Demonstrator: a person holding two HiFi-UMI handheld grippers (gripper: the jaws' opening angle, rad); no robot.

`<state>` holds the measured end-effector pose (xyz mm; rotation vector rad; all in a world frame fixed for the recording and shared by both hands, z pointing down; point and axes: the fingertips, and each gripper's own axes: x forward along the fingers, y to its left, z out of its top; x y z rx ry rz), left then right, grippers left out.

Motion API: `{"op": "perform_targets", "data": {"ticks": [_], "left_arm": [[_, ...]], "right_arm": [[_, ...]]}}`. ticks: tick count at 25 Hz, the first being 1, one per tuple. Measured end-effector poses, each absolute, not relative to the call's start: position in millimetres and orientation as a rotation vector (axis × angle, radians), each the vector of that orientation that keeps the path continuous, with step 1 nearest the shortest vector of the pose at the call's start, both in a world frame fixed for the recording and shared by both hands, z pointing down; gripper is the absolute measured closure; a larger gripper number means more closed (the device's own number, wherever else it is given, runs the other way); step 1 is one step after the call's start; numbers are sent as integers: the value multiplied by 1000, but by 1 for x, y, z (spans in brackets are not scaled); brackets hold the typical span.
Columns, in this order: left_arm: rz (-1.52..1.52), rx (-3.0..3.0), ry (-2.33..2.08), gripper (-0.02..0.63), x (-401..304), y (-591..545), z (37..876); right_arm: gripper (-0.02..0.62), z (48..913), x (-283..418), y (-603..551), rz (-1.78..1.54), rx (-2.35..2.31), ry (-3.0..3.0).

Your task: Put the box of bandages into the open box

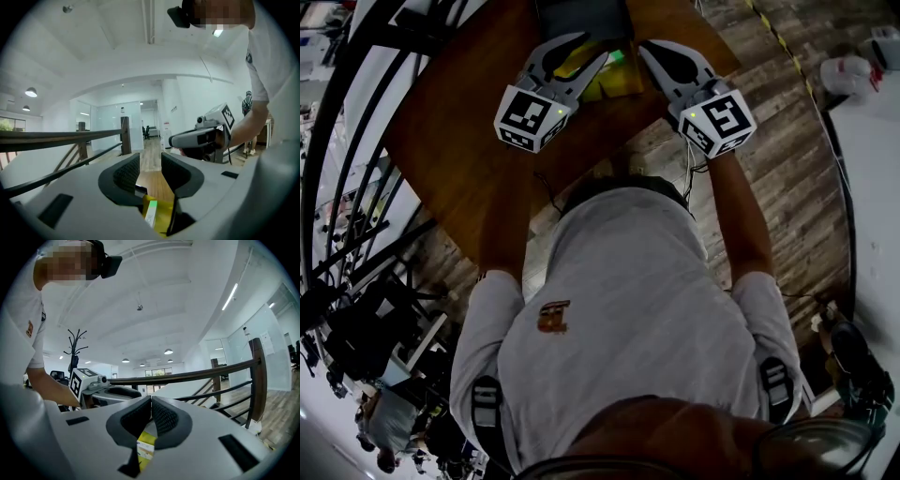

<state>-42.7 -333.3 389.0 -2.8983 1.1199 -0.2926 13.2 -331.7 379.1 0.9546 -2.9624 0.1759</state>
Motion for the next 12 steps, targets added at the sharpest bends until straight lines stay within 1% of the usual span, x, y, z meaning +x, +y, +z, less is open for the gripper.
{"op": "perform_targets", "data": {"ticks": [6,12], "left_arm": [[-56,-2853,1148,480,-41,-320,346],[40,-2830,1174,509,-35,-311,325]], "right_arm": [[563,360,9,-323,142,942,-3003],[563,346,10,-316,116,927,-3038]]}}
